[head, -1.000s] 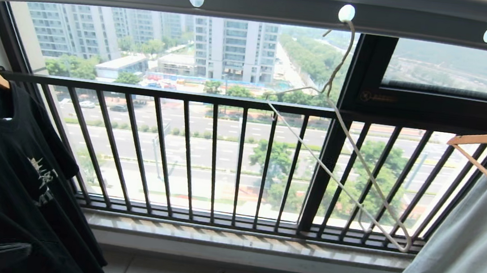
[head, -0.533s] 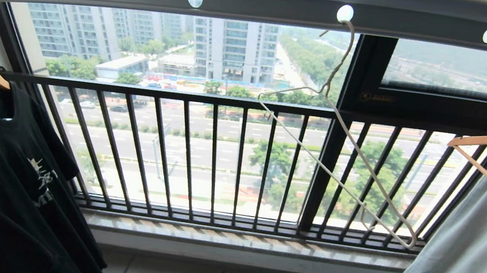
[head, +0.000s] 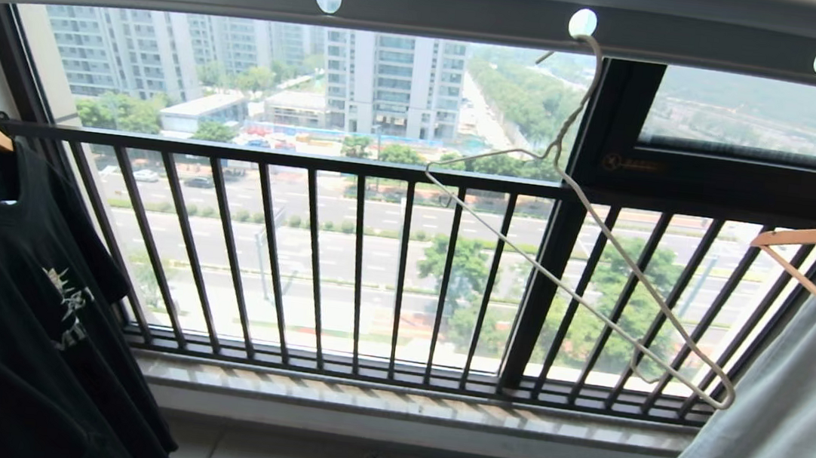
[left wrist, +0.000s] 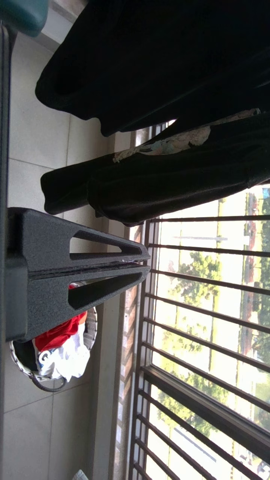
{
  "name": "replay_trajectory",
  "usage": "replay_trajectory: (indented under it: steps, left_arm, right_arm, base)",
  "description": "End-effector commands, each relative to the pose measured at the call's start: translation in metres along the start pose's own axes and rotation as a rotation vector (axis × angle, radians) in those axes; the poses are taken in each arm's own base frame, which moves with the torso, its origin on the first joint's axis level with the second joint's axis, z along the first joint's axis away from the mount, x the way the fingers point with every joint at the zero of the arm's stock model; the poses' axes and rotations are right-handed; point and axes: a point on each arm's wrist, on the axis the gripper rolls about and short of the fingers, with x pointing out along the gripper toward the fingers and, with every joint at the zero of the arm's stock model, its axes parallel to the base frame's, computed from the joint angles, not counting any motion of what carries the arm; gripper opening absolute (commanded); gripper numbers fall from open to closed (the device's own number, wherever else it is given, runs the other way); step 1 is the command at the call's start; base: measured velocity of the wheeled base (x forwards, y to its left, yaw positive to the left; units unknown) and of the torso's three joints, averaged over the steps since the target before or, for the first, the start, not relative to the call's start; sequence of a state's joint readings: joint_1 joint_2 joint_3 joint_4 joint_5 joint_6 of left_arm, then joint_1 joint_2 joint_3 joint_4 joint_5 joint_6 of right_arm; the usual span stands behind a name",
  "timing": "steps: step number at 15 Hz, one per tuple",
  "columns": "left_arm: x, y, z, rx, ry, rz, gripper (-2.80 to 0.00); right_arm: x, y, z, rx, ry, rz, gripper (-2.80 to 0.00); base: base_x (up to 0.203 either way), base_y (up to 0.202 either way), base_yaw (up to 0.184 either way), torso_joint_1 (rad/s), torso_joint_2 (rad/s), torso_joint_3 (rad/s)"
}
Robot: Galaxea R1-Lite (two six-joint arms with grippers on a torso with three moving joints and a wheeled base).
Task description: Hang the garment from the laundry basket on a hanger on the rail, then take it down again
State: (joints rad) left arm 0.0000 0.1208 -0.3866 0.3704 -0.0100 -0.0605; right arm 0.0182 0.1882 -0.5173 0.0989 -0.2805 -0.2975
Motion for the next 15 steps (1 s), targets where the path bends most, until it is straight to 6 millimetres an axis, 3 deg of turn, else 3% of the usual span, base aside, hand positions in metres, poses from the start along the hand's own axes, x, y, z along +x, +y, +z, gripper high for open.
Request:
replay_trajectory:
  steps: [1, 4, 8, 12, 15]
  left_arm:
    - [0.005, 0.001, -0.029, 0.018, -0.072, -0.036, -2.8]
    - [0.014, 0.002, -0.034, 0.055, -0.167, -0.028, -2.8]
    - [0.027, 0.004, -0.061, 0.148, -0.076, -0.014, -2.8]
    - [0.031, 0.005, -0.066, 0.126, -0.103, 0.005, -2.8]
    - [0.031, 0.005, -0.066, 0.029, -0.106, 0.019, -2.8]
  right_arm:
    - [-0.004, 0.012, -0.036, -0.002, 0.035, 0.077, -2.8]
    - [-0.008, 0.027, -0.08, 0.035, 0.061, 0.221, -2.8]
    - [-0.005, 0.039, -0.107, 0.204, 0.153, 0.312, -2.8]
    - [0.0, 0.043, -0.118, 0.208, 0.092, 0.303, -2.8]
    - [0.0, 0.046, -0.125, 0.2, 0.142, 0.313, -2.8]
  base:
    - [0.0, 0.0, 0.0, 0.0, 0.0, 0.0]
    - [0.0, 0.0, 0.0, 0.0, 0.0, 0.0]
    - [0.0, 0.0, 0.0, 0.0, 0.0, 0.0]
    - [0.0, 0.0, 0.0, 0.0, 0.0, 0.0]
    - [0.0, 0.0, 0.0, 0.0, 0.0, 0.0]
